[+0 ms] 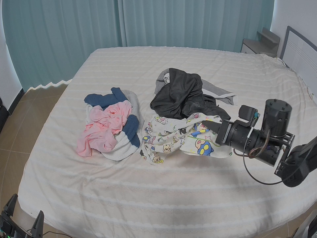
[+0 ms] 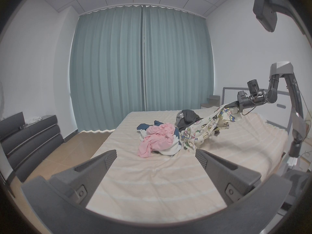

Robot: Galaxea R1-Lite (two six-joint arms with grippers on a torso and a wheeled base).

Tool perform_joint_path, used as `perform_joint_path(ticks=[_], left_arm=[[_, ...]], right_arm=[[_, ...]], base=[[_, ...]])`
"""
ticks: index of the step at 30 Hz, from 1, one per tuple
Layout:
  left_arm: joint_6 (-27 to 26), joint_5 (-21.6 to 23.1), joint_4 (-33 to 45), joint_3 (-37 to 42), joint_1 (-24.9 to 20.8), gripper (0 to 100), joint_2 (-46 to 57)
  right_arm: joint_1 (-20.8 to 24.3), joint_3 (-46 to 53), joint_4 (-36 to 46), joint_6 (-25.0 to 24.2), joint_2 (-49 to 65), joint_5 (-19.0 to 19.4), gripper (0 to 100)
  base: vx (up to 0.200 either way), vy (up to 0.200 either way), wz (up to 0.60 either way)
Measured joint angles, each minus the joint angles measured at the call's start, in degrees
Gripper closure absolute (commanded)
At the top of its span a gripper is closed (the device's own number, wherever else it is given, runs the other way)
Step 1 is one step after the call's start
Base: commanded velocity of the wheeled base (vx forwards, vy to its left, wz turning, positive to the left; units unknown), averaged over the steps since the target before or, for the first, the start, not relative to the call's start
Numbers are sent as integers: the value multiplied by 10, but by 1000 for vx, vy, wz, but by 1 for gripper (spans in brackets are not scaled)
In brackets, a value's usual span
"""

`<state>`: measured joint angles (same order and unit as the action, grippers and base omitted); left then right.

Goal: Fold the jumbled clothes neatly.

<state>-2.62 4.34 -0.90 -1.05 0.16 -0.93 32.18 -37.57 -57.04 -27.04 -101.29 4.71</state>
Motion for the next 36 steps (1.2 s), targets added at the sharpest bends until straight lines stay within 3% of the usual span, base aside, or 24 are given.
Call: perform_joint_path(ticks=[5, 12, 15, 20, 28, 36], left_arm=[[37, 51, -8, -49, -1, 0, -17], [42, 266, -12, -118, -17, 0, -117], [34, 323, -13, -134, -30, 0, -186], [12, 353, -15, -149, -78, 0, -314], [-48, 349, -25, -156, -216, 0, -514], [-79, 345, -122, -144, -267, 0, -645]], right_arm=[[20, -5, 21, 0, 57, 8, 100], [45, -44, 57, 2, 94, 18, 100], [55, -64, 74, 4, 102, 25, 100], [70, -107, 109, 8, 111, 34, 100], [106, -186, 157, 16, 120, 45, 100], [144, -293, 197, 39, 125, 47, 100]], base=[[0, 0, 0], [0, 0, 0], [0, 0, 0], [0, 0, 0], [0, 0, 0], [0, 0, 0]])
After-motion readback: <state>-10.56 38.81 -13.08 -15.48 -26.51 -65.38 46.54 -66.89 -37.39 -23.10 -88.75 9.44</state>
